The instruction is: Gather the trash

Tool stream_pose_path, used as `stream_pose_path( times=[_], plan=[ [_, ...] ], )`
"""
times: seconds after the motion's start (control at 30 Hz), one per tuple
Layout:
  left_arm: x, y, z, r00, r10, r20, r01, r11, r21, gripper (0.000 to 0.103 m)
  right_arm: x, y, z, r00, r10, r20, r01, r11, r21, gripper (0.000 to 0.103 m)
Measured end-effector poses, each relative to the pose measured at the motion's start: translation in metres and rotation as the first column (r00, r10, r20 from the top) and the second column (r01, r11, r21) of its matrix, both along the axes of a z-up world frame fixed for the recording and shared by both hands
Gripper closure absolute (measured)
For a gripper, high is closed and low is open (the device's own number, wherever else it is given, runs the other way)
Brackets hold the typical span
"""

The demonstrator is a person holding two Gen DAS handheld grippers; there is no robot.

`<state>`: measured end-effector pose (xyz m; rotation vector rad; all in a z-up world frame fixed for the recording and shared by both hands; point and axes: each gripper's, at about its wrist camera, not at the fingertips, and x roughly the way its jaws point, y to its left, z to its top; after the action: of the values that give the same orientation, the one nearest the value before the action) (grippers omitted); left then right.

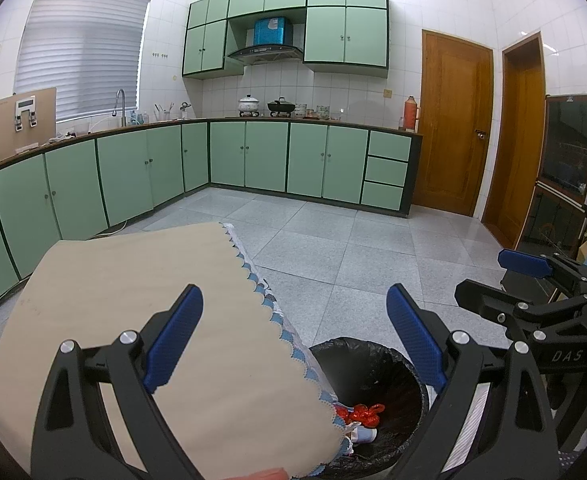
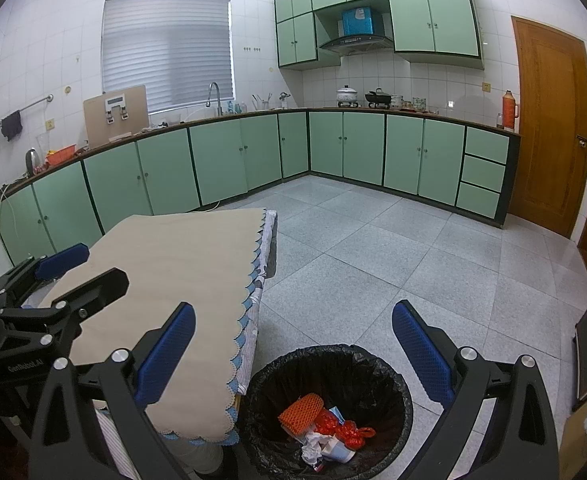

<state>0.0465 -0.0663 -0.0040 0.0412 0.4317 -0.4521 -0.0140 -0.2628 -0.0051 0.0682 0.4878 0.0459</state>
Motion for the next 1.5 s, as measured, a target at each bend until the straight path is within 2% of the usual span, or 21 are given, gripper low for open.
stream_pose_path(
  times=[1.5],
  plan=[
    [0.0024,0.0041,-0.0019,1.000,0.007,-0.007,-0.007,1.000,-0.003,0.013,0.0009,0.0032,0.0008,1.000,0.001,-0.003,-0.001,1.000,-0.004,0.006]
  ],
)
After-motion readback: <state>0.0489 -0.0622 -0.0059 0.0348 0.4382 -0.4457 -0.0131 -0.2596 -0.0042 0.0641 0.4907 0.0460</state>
